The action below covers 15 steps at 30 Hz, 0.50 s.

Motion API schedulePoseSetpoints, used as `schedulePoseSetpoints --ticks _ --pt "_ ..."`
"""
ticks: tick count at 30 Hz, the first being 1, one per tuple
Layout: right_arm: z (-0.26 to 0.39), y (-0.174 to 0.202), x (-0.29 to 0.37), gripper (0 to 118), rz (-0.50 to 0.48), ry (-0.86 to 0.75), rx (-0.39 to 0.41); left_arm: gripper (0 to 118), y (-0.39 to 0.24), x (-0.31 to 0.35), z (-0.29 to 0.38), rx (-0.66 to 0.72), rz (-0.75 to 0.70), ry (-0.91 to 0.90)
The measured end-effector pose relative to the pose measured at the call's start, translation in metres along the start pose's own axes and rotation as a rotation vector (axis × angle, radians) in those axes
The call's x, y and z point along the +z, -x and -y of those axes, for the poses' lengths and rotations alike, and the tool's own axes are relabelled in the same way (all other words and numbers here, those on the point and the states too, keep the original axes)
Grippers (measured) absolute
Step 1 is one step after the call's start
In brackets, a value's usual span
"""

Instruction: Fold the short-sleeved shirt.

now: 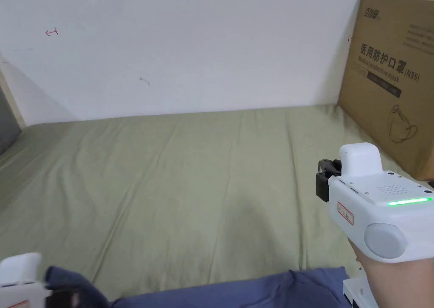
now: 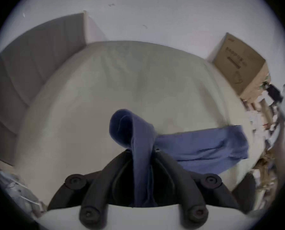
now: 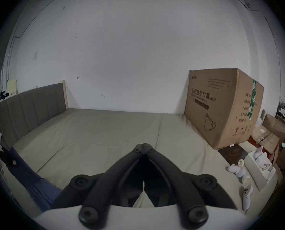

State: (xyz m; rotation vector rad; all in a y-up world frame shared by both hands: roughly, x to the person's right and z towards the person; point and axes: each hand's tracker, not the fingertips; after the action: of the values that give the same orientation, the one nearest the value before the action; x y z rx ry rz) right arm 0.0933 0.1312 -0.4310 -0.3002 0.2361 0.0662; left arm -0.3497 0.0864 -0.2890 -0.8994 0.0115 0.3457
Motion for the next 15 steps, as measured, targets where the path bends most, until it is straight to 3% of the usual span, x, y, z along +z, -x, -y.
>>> schedulePoseSetpoints --ticks 3,6,7,10,11,15 --pt "0.009 -0.002 0.005 0 -0.01 0.018 -0.009 11 -0.052 -0.042 0.004 0.033 0.16 0.106" --pt "0.014 -0.007 0.011 0 -0.017 0.036 -0.005 13 -0.092 -0.089 0.014 -0.024 0.248 0.182" --pt "0.016 -0.008 0.012 0 -0.017 0.042 0.0 20 -0.101 -0.101 0.016 -0.015 0.28 0.203" --pt "0.018 -0.014 0.017 0 -0.013 0.05 0.011 104 -0.114 -0.122 0.022 0.09 0.385 0.212" --pt "0.018 -0.016 0.019 0 -0.014 0.053 0.012 118 -0.114 -0.124 0.02 0.115 0.411 0.219" --pt "0.019 -0.023 0.024 0 -0.008 0.053 0.018 114 -0.102 -0.102 0.007 0.095 0.368 0.115"
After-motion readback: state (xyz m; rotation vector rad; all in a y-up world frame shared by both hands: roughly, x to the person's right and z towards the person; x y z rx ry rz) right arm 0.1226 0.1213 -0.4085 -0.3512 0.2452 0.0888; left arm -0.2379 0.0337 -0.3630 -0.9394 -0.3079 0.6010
